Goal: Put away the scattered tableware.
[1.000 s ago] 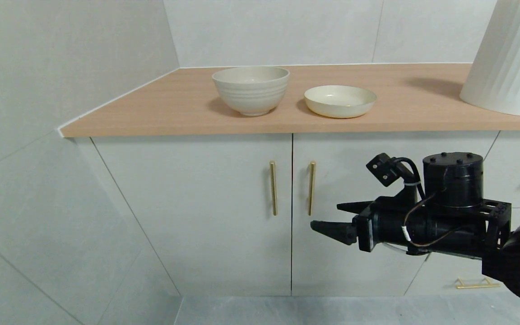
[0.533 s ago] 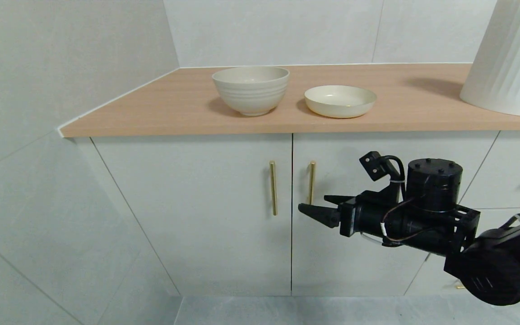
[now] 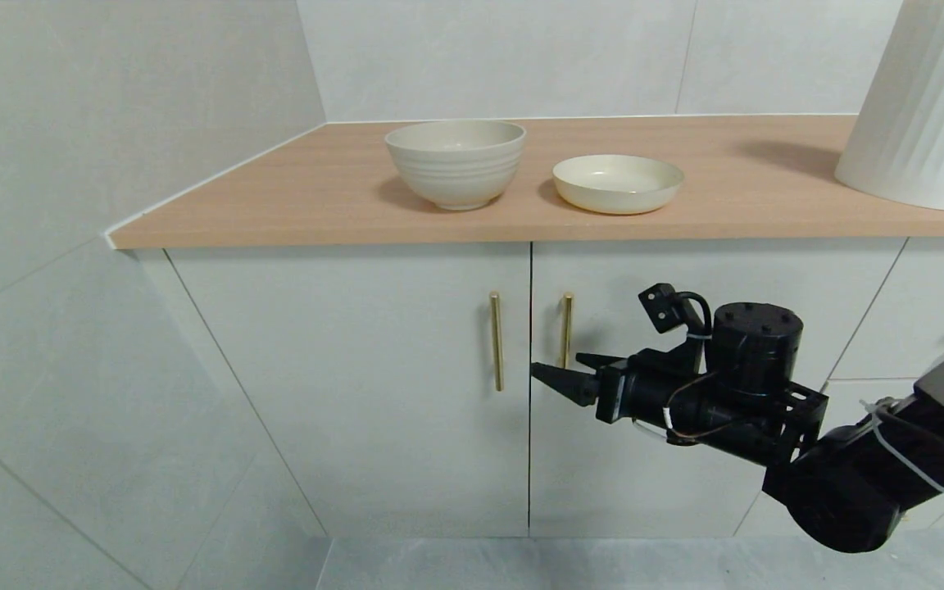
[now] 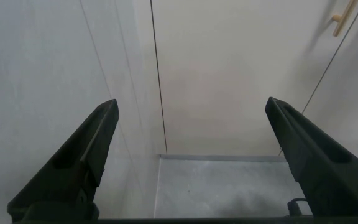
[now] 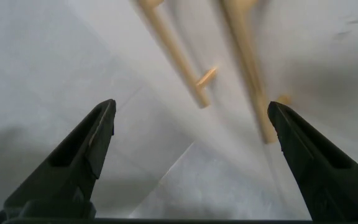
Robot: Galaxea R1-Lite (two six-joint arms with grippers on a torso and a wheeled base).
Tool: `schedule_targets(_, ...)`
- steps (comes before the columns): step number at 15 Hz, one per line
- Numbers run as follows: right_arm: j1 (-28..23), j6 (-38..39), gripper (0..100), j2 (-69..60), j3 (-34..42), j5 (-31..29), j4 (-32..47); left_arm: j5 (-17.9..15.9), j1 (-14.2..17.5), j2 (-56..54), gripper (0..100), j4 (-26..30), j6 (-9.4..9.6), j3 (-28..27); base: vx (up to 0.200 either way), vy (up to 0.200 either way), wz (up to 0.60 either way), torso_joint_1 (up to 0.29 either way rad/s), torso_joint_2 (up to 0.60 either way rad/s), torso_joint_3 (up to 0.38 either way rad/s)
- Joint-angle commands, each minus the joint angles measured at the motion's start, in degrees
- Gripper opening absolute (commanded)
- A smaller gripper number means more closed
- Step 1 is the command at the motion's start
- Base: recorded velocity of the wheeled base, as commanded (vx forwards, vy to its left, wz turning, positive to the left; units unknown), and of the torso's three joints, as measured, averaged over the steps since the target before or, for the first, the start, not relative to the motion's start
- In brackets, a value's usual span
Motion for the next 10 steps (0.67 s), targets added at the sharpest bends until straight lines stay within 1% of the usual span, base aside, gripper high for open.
schedule_targets(1, -0.03, 0.05, 100, 1.98, -0.95, -1.28, -0.32, 0.04, 0.03, 0.09, 100, 0.00, 0.00, 0.00, 0.000, 0.000, 0.00, 0.000, 0.00, 0.000)
schedule_targets(3, -0.03, 0.41, 100, 3.04, -1.66, -1.64, -1.12, 0.04, 0.03, 0.09, 100, 0.00, 0.00, 0.00, 0.000, 0.000, 0.00, 0.000, 0.00, 0.000)
schedule_targets(5, -0.03, 1.37, 100, 4.80, -2.36, -2.25, -4.19, 0.04, 0.03, 0.09, 100, 0.00, 0.00, 0.00, 0.000, 0.000, 0.00, 0.000, 0.00, 0.000)
schedule_targets(6, -0.03, 2.08, 100, 6.03, -2.89, -3.74, -5.77, 0.04, 0.03, 0.09, 100, 0.00, 0.00, 0.00, 0.000, 0.000, 0.00, 0.000, 0.00, 0.000)
schedule_targets(8, 0.06, 2.43, 100, 6.64, -3.50, -3.92, -6.04, 0.04, 0.03, 0.09, 100, 0.00, 0.00, 0.00, 0.000, 0.000, 0.00, 0.000, 0.00, 0.000)
schedule_targets(10, 0.76, 6.21, 100, 6.20, -3.76, -3.92, -6.13, 0.04, 0.03, 0.09, 100, 0.00, 0.00, 0.00, 0.000, 0.000, 0.00, 0.000, 0.00, 0.000)
